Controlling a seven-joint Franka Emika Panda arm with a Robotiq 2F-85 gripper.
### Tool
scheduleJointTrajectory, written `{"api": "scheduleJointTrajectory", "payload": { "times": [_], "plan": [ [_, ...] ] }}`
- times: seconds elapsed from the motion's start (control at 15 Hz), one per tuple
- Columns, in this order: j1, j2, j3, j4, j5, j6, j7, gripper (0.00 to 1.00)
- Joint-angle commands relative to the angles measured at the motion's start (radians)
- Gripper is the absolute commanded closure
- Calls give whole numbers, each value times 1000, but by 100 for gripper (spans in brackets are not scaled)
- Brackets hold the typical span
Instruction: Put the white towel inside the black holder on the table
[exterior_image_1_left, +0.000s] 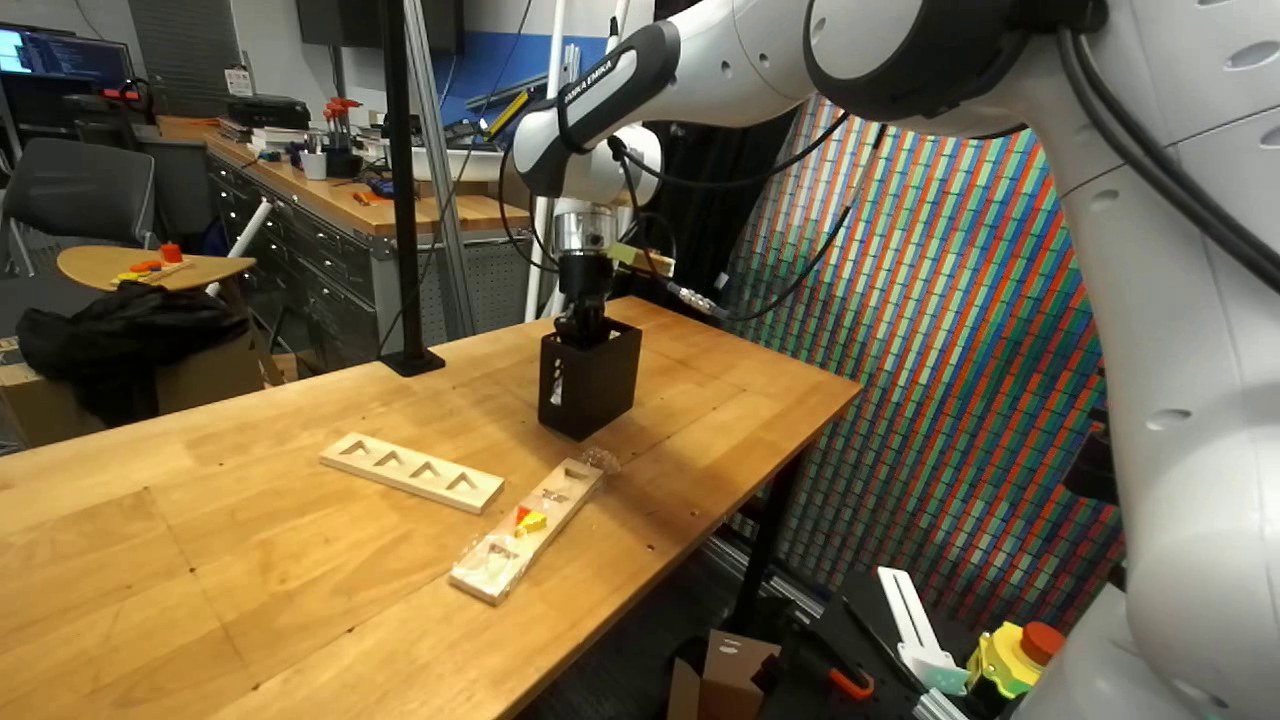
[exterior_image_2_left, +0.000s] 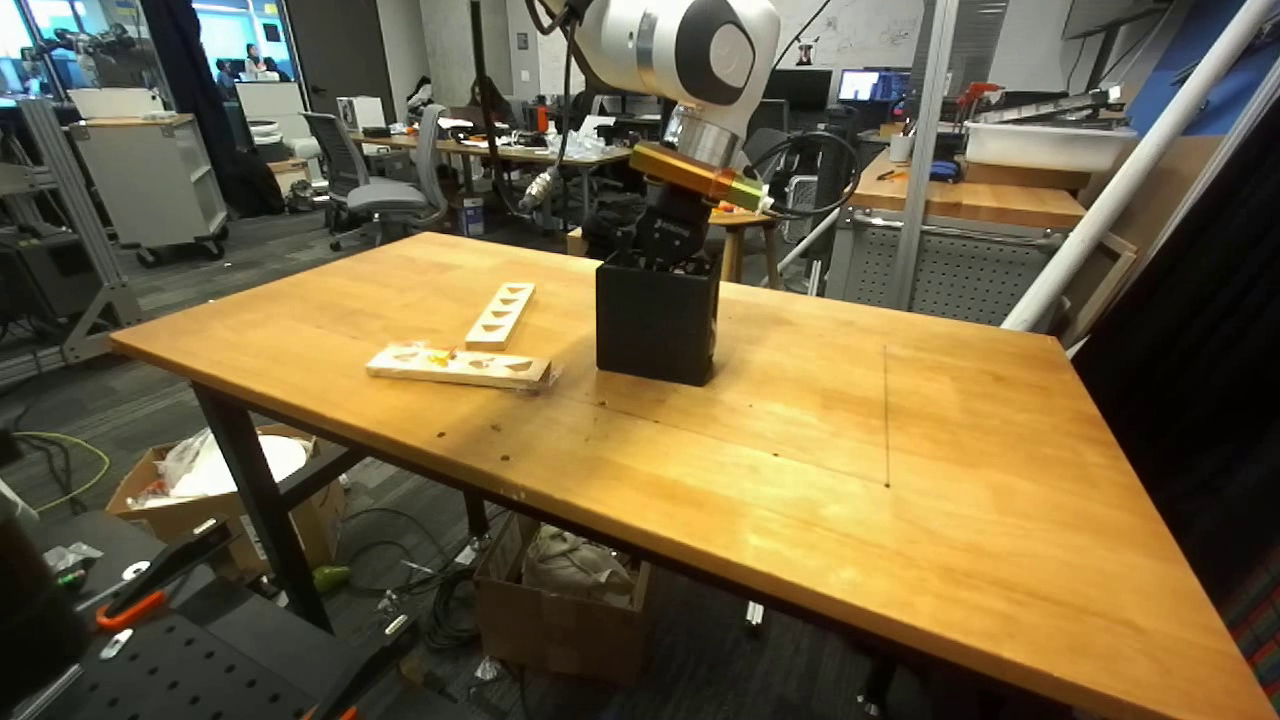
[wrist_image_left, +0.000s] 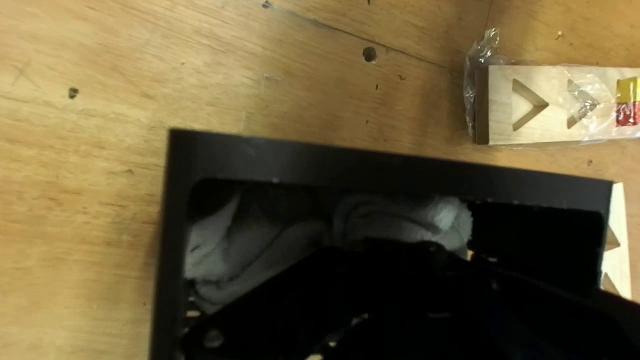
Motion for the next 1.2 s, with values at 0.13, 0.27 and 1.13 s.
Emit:
{"api": "scheduleJointTrajectory", "payload": {
  "times": [0.13, 0.27, 1.13],
  "plan": [
    [-19, 51, 20, 50, 45, -29, -3, 100],
    [-20, 50, 21, 51, 55, -31, -2, 100],
    [-11, -146, -4, 47, 39, -84, 35, 100]
  ]
}}
